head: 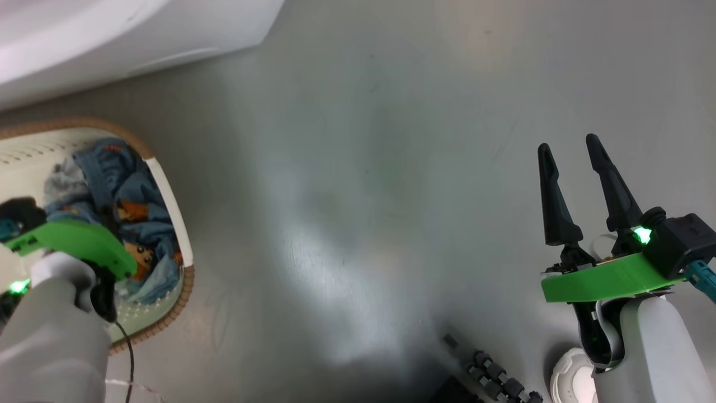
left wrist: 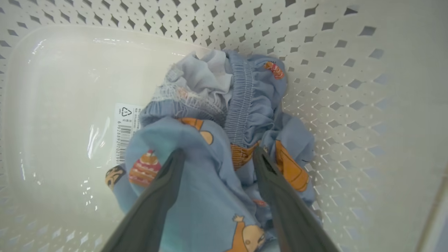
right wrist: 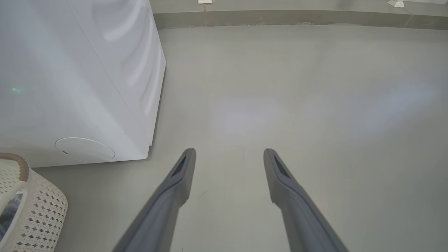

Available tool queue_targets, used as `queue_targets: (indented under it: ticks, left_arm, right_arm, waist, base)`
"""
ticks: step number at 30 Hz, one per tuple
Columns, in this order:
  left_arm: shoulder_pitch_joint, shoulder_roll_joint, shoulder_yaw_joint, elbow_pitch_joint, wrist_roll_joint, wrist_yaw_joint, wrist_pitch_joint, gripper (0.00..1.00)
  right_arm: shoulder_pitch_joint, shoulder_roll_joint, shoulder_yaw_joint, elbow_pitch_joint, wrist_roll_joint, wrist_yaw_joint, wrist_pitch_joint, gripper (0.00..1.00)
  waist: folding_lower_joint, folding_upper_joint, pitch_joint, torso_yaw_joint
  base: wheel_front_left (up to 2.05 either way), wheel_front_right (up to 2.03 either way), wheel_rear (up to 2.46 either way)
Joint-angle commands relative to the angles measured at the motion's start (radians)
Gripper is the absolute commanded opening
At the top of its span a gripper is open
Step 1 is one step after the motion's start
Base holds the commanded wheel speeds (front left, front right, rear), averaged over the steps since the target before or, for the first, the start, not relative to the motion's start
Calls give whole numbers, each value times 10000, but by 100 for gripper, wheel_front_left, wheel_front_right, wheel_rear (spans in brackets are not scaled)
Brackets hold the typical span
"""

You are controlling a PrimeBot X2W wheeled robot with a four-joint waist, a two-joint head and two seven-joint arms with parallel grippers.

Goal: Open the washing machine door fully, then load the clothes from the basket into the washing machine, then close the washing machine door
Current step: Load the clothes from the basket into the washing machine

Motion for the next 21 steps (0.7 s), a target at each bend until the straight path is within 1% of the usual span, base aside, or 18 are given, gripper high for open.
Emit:
queue_targets:
  ticks: [1, 12, 21]
  left_arm:
    - [42, 329, 105, -7, 72, 46, -107, 100]
    - [-654, 455, -138, 72, 159, 27, -132, 100]
    - [-1009, 479, -367, 123, 278, 255, -163, 100]
  right_arm:
    - [60, -80, 104, -232, 84, 14, -48, 100]
    - [-211, -64, 135, -413, 200, 14, -48, 100]
    - [-265, -102, 100, -492, 153, 14, -48, 100]
  waist:
    - [0, 0, 411, 19]
    - [0, 0, 1119, -70]
    - [0, 0, 1426, -87]
  base:
    - [0, 0, 0]
    - [0, 0, 0]
    - [0, 0, 0]
